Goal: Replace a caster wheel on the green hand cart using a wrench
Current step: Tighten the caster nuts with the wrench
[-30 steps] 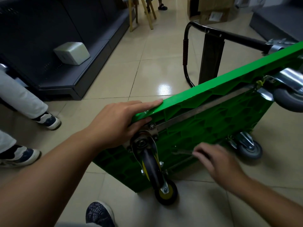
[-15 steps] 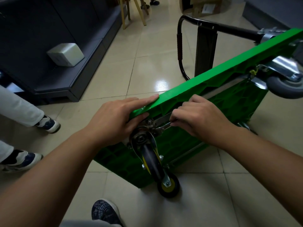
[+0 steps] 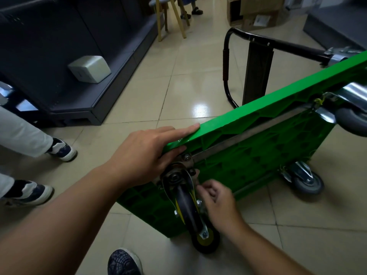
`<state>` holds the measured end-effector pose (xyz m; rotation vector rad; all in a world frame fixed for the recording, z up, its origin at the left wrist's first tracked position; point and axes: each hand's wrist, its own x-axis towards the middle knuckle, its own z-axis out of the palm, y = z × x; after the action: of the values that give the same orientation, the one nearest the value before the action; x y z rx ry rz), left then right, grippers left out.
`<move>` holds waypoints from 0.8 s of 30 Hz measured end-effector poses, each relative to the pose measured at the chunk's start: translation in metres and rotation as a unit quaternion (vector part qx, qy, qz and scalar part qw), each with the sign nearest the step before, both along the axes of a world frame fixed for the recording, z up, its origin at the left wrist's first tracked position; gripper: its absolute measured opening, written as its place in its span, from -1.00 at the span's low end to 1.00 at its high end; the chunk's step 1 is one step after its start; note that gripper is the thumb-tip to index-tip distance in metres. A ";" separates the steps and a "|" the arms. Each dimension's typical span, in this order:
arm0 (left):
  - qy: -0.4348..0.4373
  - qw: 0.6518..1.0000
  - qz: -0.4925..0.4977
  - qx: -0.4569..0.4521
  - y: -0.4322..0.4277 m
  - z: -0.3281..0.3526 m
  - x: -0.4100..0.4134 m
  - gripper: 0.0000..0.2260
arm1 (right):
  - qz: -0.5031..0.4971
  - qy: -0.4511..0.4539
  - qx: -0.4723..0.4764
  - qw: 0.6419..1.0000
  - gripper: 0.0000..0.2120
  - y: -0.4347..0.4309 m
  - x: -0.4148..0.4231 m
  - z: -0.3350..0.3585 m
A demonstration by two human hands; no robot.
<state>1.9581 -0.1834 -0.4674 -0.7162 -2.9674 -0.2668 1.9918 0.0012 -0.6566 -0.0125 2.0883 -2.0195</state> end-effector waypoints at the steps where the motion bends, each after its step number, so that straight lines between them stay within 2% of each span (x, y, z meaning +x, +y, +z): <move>1: 0.000 1.000 -0.001 0.002 0.000 0.000 0.000 -0.48 | 0.002 -0.003 -0.023 1.000 -0.85 -0.007 0.005 -0.005; 4: 0.002 1.000 0.002 0.004 0.001 0.001 0.000 -0.48 | -0.025 0.028 0.014 0.999 -0.81 0.012 0.009 -0.012; 6: 0.000 1.000 0.001 0.001 0.001 0.001 0.002 -0.48 | 0.020 0.068 0.125 0.990 -0.84 0.050 0.010 -0.020; 8: 0.000 1.000 -0.001 0.007 0.001 0.000 0.003 -0.49 | 0.062 0.129 0.289 0.947 -0.88 0.091 0.009 -0.021; 10: 0.006 1.000 -0.003 0.013 0.001 0.000 0.001 -0.50 | 0.065 0.211 0.378 0.899 -0.90 0.116 -0.003 -0.004; 13: 0.008 1.000 -0.001 0.013 0.000 -0.001 -0.001 -0.50 | 0.130 0.350 0.404 0.835 -0.85 0.119 -0.029 0.048; 15: 0.009 1.000 -0.002 0.014 0.001 -0.001 0.000 -0.51 | 0.180 0.405 0.414 0.795 -0.87 0.112 -0.041 0.081; 21: 0.017 1.000 -0.005 0.012 0.001 -0.002 0.000 -0.50 | 0.165 0.455 0.452 0.749 -0.83 0.089 -0.049 0.112; 24: 0.013 1.000 -0.007 0.016 0.001 -0.002 -0.001 -0.50 | 0.145 0.469 0.460 0.740 -0.85 0.081 -0.052 0.111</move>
<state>1.9567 -0.1824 -0.4695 -0.7300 -2.9276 -0.3028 1.9395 0.0823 -0.5454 -1.3047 3.1242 -0.5648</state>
